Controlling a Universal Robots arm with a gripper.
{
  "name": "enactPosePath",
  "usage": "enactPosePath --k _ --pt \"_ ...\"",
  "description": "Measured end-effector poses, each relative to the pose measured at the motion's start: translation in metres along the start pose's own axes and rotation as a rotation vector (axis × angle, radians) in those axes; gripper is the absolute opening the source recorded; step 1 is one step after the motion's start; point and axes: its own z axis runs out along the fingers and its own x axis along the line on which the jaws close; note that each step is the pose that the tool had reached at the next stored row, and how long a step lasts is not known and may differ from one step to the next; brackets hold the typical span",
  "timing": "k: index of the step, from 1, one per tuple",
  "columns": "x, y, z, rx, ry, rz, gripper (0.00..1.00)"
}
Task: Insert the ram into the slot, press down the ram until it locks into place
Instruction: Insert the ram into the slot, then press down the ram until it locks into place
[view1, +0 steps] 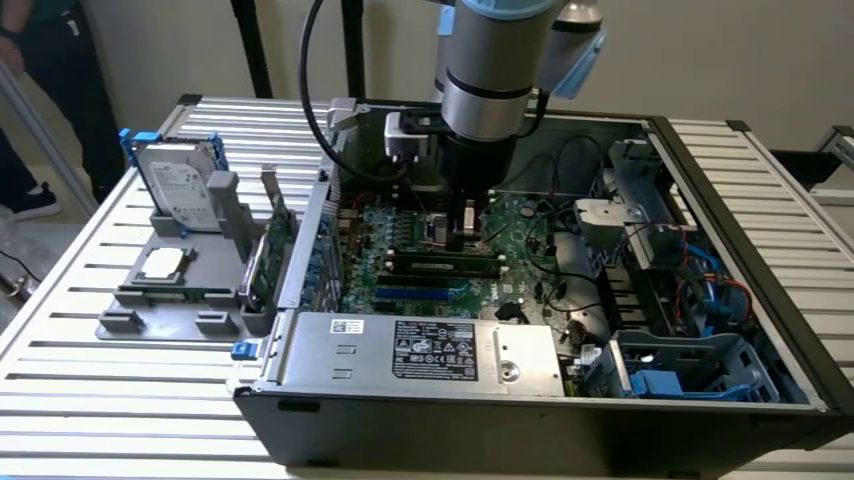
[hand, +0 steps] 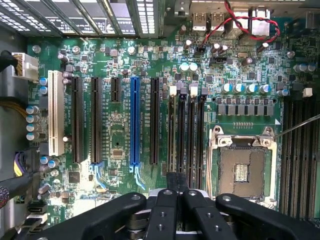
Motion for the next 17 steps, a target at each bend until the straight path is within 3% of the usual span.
enactPosePath --k 14,17 --pt "-0.0001 0.0000 0.0002 0.0001 0.0001 0.000 0.11" --pt "-0.0005 -0.0001 0.0040 0.0009 0.0002 0.000 0.11"
